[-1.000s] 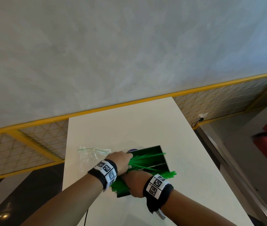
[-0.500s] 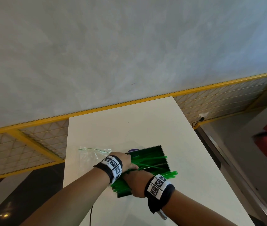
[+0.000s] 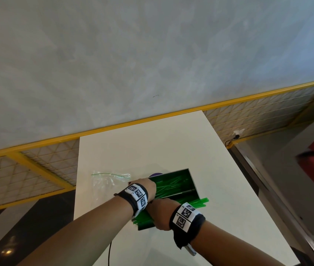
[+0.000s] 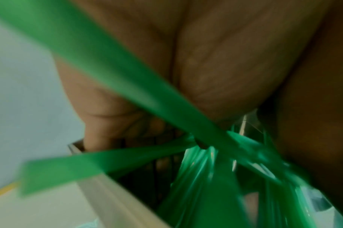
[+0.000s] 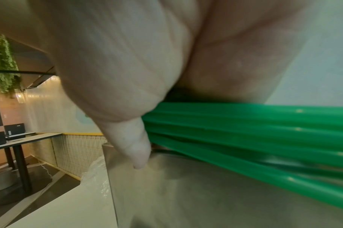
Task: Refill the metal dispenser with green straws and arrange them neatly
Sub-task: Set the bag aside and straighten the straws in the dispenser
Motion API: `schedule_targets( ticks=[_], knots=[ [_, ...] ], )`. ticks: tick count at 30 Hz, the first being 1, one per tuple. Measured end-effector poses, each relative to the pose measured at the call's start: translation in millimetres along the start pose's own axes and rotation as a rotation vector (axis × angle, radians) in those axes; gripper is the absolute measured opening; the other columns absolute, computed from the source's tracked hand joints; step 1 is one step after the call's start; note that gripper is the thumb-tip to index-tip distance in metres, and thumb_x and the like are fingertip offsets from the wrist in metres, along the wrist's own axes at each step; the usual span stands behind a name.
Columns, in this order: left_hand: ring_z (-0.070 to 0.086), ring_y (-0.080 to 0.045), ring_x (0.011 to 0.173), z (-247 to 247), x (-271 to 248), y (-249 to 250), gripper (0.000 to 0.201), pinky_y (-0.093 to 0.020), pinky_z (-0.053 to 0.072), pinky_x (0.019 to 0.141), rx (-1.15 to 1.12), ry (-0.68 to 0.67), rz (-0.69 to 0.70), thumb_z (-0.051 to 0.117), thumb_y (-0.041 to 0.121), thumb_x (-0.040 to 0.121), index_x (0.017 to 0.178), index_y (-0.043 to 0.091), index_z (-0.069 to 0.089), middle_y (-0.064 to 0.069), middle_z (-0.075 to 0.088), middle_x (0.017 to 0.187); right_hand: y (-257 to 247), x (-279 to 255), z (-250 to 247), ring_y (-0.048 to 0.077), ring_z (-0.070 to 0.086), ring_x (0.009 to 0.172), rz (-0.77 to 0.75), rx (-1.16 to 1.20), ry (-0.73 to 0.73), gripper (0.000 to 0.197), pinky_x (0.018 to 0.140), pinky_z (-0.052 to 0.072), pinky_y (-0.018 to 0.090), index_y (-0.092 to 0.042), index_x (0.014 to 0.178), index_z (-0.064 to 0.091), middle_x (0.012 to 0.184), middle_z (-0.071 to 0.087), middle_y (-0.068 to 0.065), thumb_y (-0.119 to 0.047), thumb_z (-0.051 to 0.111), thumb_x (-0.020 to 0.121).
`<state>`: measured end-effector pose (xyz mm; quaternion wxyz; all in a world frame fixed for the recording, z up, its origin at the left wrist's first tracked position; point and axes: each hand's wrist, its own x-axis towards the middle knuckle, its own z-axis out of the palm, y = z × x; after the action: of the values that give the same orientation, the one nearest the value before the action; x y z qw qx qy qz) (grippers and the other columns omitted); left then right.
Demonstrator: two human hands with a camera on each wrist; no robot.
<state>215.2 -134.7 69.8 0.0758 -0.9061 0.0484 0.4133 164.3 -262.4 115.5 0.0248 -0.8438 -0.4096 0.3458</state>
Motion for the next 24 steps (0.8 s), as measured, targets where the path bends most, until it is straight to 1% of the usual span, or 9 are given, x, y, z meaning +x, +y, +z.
schedule_targets(
  ticks=[3, 6, 9, 11, 12, 14, 16, 19, 24],
  knots=[
    [0.06, -0.038, 0.12, -3.5, -1.3, -2.3, 0.037, -0.045, 0.05, 0.1, -0.053, 0.018, 0.033, 0.045, 0.027, 0.108, 0.139, 0.014, 0.058, -0.016, 0.06, 0.134, 0.9, 0.7, 1.9, 0.038, 0.065, 0.104, -0.02, 0.026, 0.039, 0.044, 0.087, 0.054, 0.044, -0.014, 0.136, 0.051, 0.121, 0.066, 0.015, -0.013, 0.06, 0.093],
    [0.063, -0.033, 0.112, 0.6, -0.1, -6.0, 0.059, -0.041, 0.05, 0.095, -0.153, 0.052, 0.054, 0.043, 0.056, 0.104, 0.126, 0.004, 0.062, -0.017, 0.065, 0.124, 2.0, 1.7, 4.5, 0.04, 0.065, 0.105, -0.018, 0.024, 0.045, 0.046, 0.087, 0.056, 0.048, -0.012, 0.137, 0.05, 0.124, 0.064, 0.016, -0.013, 0.06, 0.091],
    [0.062, -0.03, 0.1, 3.4, -0.3, -8.6, 0.06, -0.038, 0.047, 0.086, -0.272, 0.083, 0.14, 0.041, 0.064, 0.101, 0.114, 0.009, 0.062, -0.012, 0.064, 0.108, 2.0, 2.0, 5.5, 0.041, 0.063, 0.109, -0.013, 0.013, 0.054, 0.047, 0.09, 0.054, 0.049, -0.011, 0.137, 0.05, 0.127, 0.063, 0.017, -0.012, 0.06, 0.091],
    [0.058, -0.028, 0.084, 2.6, -0.1, -9.0, 0.053, -0.038, 0.049, 0.079, -0.248, 0.066, 0.186, 0.05, 0.059, 0.099, 0.099, 0.008, 0.062, -0.009, 0.06, 0.091, 1.5, 1.8, 5.9, 0.041, 0.062, 0.111, -0.013, 0.005, 0.048, 0.048, 0.091, 0.053, 0.048, -0.011, 0.138, 0.049, 0.129, 0.061, 0.017, -0.01, 0.06, 0.091],
    [0.057, -0.028, 0.079, 2.0, 1.0, -9.0, 0.045, -0.04, 0.053, 0.078, -0.205, 0.053, 0.193, 0.056, 0.048, 0.099, 0.098, 0.003, 0.063, -0.01, 0.059, 0.087, 1.3, 1.6, 6.2, 0.04, 0.063, 0.11, -0.013, 0.003, 0.044, 0.047, 0.09, 0.053, 0.047, -0.011, 0.137, 0.05, 0.128, 0.062, 0.016, -0.01, 0.06, 0.091],
    [0.06, -0.03, 0.077, 0.1, -0.2, -9.3, 0.023, -0.045, 0.059, 0.081, -0.125, 0.061, 0.188, 0.06, 0.022, 0.096, 0.102, 0.0, 0.067, -0.016, 0.064, 0.09, 1.3, 1.3, 7.3, 0.039, 0.065, 0.106, -0.012, 0.009, 0.052, 0.044, 0.087, 0.053, 0.046, -0.012, 0.134, 0.051, 0.124, 0.064, 0.015, -0.011, 0.061, 0.091],
    [0.066, -0.034, 0.088, -2.4, -1.2, -9.8, 0.017, -0.044, 0.059, 0.083, -0.111, 0.105, 0.183, 0.059, 0.013, 0.096, 0.108, 0.002, 0.065, -0.019, 0.067, 0.103, 1.9, 1.1, 7.0, 0.039, 0.065, 0.105, -0.012, 0.015, 0.062, 0.043, 0.086, 0.053, 0.046, -0.012, 0.132, 0.05, 0.121, 0.065, 0.014, -0.013, 0.062, 0.091],
    [0.067, -0.035, 0.102, -3.1, -3.6, -5.5, 0.02, -0.04, 0.052, 0.082, -0.123, 0.184, 0.181, 0.062, 0.023, 0.1, 0.112, 0.008, 0.059, -0.017, 0.065, 0.113, 2.5, 1.6, 5.7, 0.039, 0.064, 0.108, -0.019, 0.016, 0.062, 0.047, 0.089, 0.052, 0.047, -0.012, 0.136, 0.049, 0.125, 0.064, 0.015, -0.013, 0.061, 0.091],
    [0.066, -0.033, 0.102, 6.1, -5.5, -9.8, 0.041, -0.045, 0.056, 0.088, -0.166, 0.215, 0.163, 0.065, 0.048, 0.093, 0.114, 0.014, 0.058, -0.011, 0.064, 0.114, 0.9, 0.7, 6.9, 0.041, 0.063, 0.11, -0.028, -0.004, 0.075, 0.051, 0.09, 0.052, 0.047, -0.014, 0.142, 0.047, 0.136, 0.057, 0.017, -0.011, 0.06, 0.092]
  ],
)
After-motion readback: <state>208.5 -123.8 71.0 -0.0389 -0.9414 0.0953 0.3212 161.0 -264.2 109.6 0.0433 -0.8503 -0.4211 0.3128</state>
